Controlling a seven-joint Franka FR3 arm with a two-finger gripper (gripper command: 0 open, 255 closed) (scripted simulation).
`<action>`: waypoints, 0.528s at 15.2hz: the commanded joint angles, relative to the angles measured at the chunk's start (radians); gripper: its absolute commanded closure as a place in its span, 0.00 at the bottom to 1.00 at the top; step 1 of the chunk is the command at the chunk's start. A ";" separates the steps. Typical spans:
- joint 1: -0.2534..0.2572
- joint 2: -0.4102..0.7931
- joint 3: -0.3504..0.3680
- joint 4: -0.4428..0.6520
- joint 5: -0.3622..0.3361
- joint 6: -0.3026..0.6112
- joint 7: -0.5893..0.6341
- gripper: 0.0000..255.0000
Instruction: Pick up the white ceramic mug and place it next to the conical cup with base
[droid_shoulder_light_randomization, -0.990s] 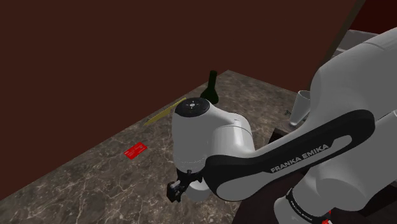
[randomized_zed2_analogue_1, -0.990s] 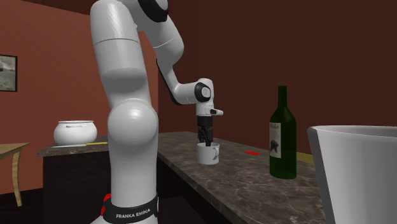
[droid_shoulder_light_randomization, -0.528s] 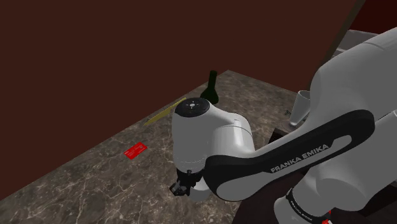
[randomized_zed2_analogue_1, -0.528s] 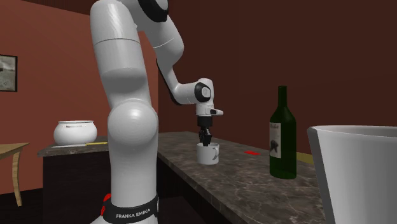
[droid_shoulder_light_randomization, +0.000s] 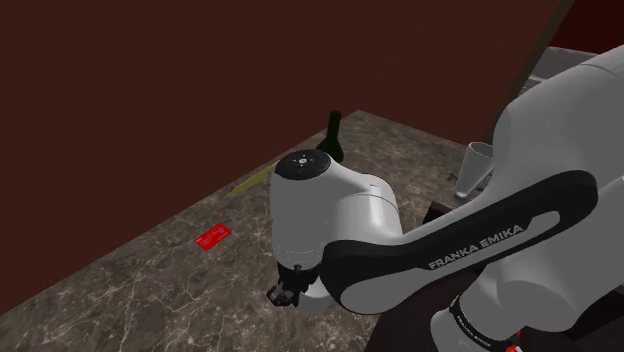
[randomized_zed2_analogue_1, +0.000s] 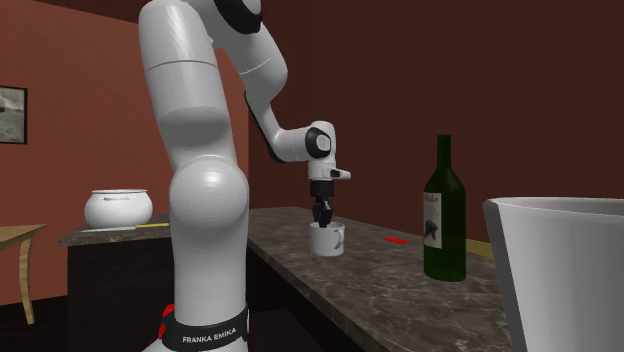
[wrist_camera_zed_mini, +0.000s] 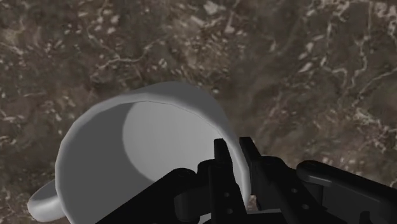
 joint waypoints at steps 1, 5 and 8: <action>0.004 -0.020 -0.009 0.010 0.011 -0.027 -0.011 1.00; 0.014 -0.062 -0.028 0.037 0.032 -0.090 -0.030 1.00; 0.020 -0.089 -0.043 0.058 0.043 -0.136 -0.041 1.00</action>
